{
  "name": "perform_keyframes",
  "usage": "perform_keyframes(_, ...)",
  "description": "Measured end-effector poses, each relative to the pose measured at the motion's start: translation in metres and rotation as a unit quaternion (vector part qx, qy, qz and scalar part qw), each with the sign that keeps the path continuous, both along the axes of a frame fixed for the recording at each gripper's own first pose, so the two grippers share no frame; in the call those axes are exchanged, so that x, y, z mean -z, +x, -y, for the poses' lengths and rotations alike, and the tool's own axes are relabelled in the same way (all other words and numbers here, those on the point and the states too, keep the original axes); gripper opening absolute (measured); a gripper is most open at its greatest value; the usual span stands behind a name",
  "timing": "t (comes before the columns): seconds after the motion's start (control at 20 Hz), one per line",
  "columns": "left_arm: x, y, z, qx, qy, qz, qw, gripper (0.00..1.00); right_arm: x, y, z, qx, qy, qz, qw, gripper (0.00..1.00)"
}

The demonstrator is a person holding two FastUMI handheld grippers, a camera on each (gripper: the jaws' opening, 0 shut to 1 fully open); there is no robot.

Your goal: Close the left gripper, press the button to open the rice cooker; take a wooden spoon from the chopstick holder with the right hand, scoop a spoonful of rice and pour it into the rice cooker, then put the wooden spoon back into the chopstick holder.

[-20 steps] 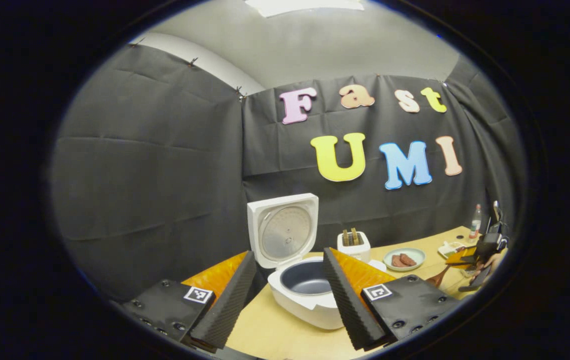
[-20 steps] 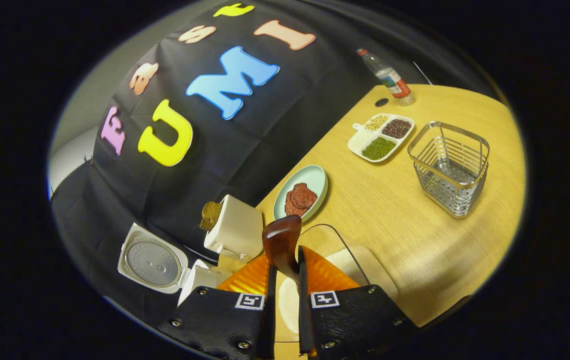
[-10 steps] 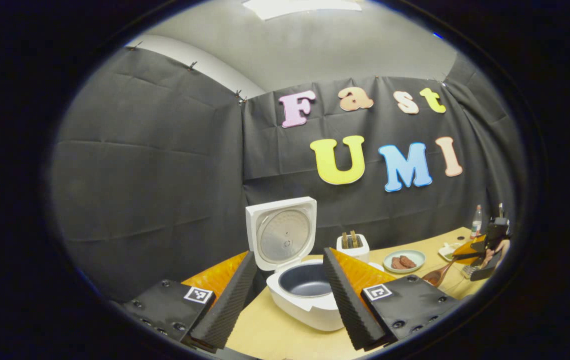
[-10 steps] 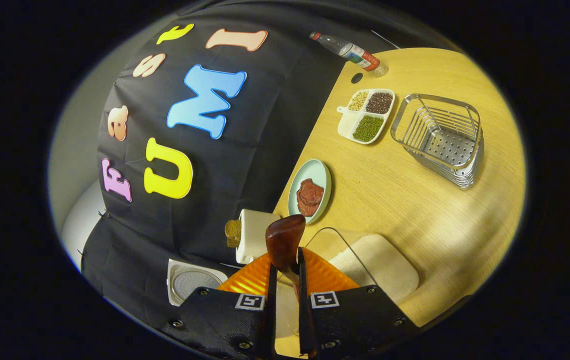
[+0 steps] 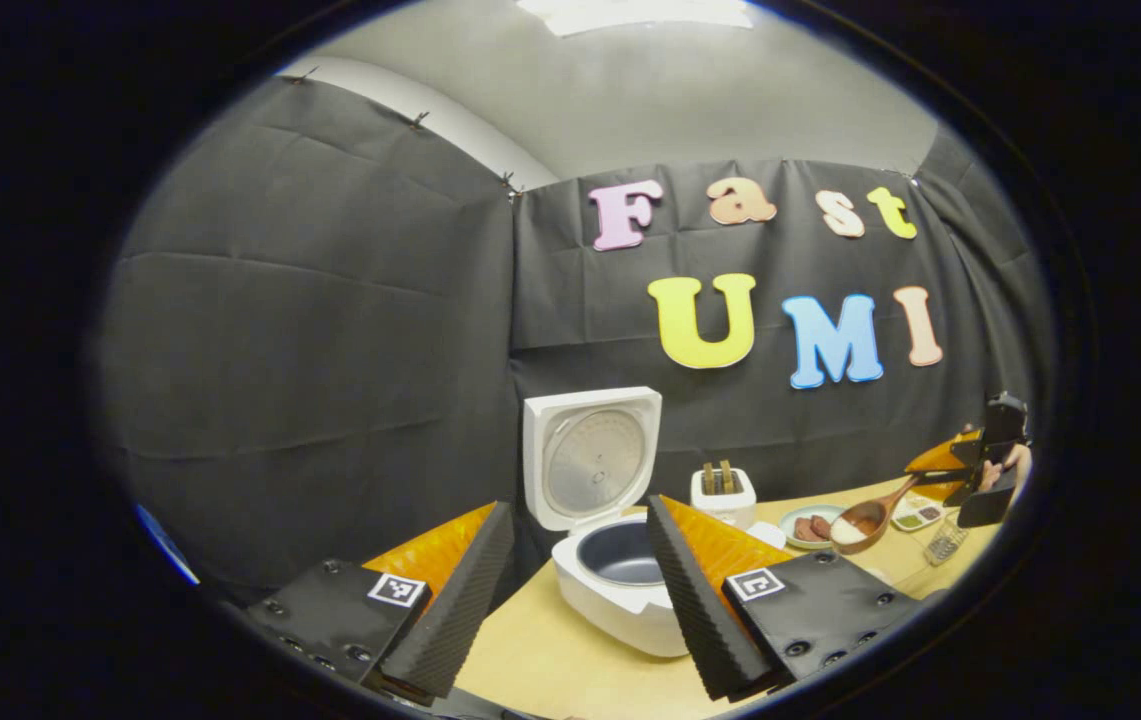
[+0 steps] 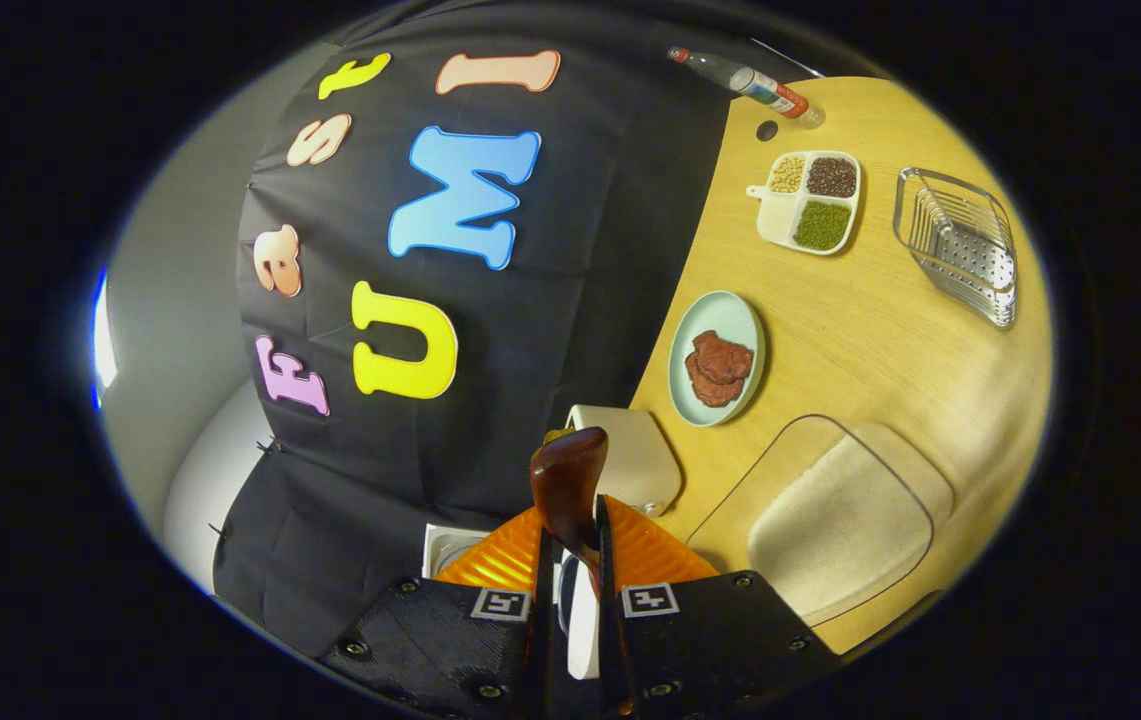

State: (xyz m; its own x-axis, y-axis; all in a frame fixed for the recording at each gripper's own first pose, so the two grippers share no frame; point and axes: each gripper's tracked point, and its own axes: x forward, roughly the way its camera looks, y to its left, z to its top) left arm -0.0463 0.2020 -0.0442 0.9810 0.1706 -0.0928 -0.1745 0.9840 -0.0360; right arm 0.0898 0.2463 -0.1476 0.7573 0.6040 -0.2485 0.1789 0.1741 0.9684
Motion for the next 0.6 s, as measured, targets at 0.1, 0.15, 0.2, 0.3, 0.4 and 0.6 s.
perform_keyframes(0.1,0.003,-0.007,-0.012,-0.011,-0.002,-0.002,1.000,0.94,-0.012,0.005,-0.017,-0.008,0.015,0.007,1.000,0.19)
perform_keyframes(0.15,0.005,-0.011,-0.018,-0.016,-0.002,-0.004,1.000,0.94,-0.015,0.006,-0.026,-0.015,0.020,0.009,1.000,0.18)
perform_keyframes(0.2,0.007,-0.013,-0.024,-0.022,-0.001,-0.006,1.000,0.94,-0.018,0.008,-0.034,-0.018,0.023,0.011,1.000,0.19)
perform_keyframes(0.3,0.010,-0.019,-0.034,-0.033,0.000,-0.009,0.999,0.94,-0.021,0.011,-0.050,-0.025,0.026,0.012,0.999,0.19)
perform_keyframes(0.4,0.013,-0.026,-0.043,-0.043,0.001,-0.013,0.999,0.94,-0.024,0.013,-0.068,-0.032,0.033,0.012,0.999,0.19)
perform_keyframes(0.6,0.016,-0.043,-0.063,-0.064,0.006,-0.023,0.998,0.94,-0.027,0.014,-0.103,-0.048,0.053,0.009,0.997,0.22)
